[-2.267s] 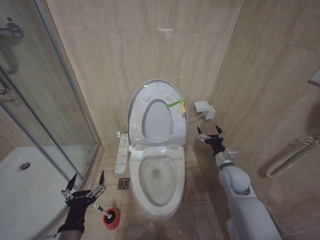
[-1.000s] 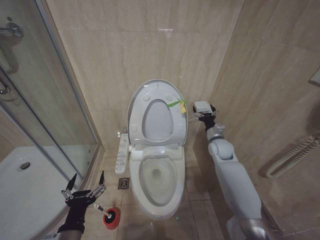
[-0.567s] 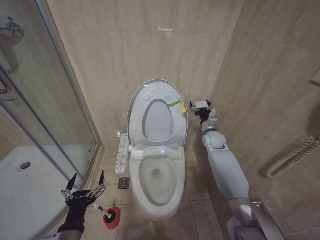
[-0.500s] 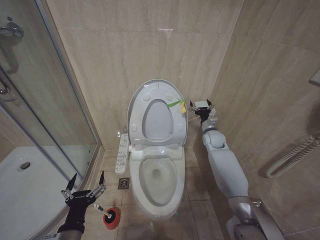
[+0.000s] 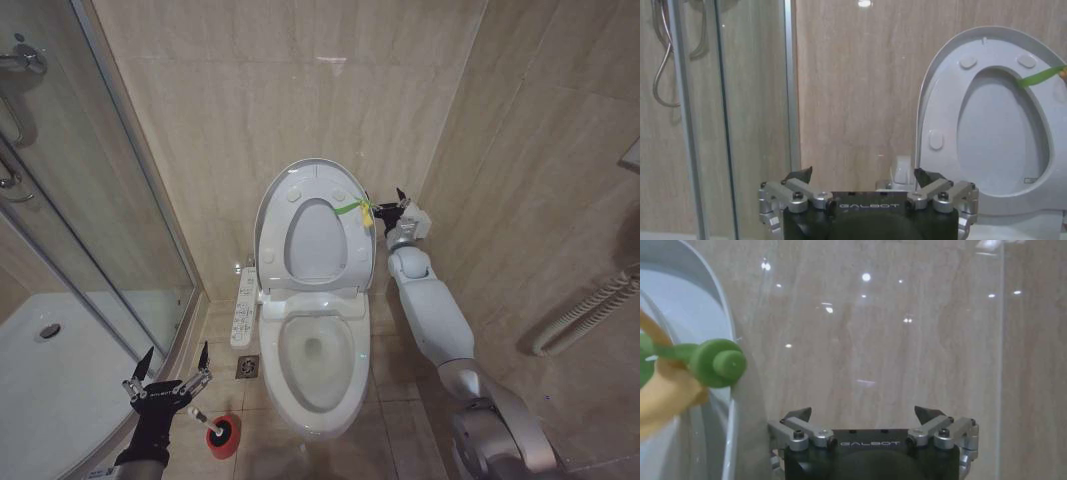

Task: Open the toilet lid, clean the toilet bowl with a toilet brush, close the toilet lid, and flush.

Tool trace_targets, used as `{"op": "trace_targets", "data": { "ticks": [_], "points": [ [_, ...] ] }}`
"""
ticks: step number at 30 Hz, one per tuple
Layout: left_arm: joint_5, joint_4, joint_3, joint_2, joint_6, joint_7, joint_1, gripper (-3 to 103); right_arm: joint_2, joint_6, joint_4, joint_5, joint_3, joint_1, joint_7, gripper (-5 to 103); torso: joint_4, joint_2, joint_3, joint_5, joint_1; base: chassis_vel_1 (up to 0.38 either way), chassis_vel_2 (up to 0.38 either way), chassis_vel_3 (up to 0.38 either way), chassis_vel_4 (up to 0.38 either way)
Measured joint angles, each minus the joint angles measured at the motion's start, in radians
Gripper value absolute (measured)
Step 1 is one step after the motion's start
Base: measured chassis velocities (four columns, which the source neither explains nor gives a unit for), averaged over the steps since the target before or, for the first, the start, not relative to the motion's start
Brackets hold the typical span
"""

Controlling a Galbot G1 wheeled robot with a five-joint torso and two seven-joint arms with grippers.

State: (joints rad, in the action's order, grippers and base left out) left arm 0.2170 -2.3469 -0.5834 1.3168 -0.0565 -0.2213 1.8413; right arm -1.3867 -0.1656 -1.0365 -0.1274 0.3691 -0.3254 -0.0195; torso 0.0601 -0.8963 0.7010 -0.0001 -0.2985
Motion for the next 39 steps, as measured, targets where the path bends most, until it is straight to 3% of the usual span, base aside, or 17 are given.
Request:
{"op": "trace_targets", "data": {
  "ticks": [7, 15, 21, 30, 39],
  "points": [
    [0.0, 0.0, 0.0, 0.0, 0.0, 0.0, 0.0, 99, 0.033, 0.042, -0.098, -0.071, -0.038, -0.044, -0.004, 100, -0.0004, 0.0, 0.0, 0.0002, 0.0, 0.0, 0.0, 0.0, 0.0],
    [0.0, 0.0, 0.0, 0.0, 0.0, 0.0, 0.0, 99, 0.171, 0.131, -0.36, -0.222, -0.105, -0.224, -0.041, 100, 0.0002, 0.0, 0.0, 0.0004, 0.0, 0.0, 0.0, 0.0, 0.0],
    [0.0, 0.0, 0.0, 0.0, 0.0, 0.0, 0.0, 99, 0.218, 0.155, -0.494, -0.253, -0.107, -0.334, -0.047, 100, -0.0007, 0.0, 0.0, 0.0003, 0.0, 0.0, 0.0, 0.0, 0.0],
    [0.0, 0.0, 0.0, 0.0, 0.0, 0.0, 0.0, 99, 0.308, 0.194, -0.798, -0.293, 0.003, -0.65, -0.064, 100, 0.0002, 0.0, 0.0, 0.0003, 0.0, 0.0, 0.0, 0.0, 0.0],
    [0.0, 0.0, 0.0, 0.0, 0.0, 0.0, 0.0, 99, 0.319, 0.178, -0.771, -0.273, 0.054, -0.64, -0.107, 100, -0.0006, 0.0, 0.0, 0.0002, 0.0, 0.0, 0.0, 0.0, 0.0]
  ]
}}
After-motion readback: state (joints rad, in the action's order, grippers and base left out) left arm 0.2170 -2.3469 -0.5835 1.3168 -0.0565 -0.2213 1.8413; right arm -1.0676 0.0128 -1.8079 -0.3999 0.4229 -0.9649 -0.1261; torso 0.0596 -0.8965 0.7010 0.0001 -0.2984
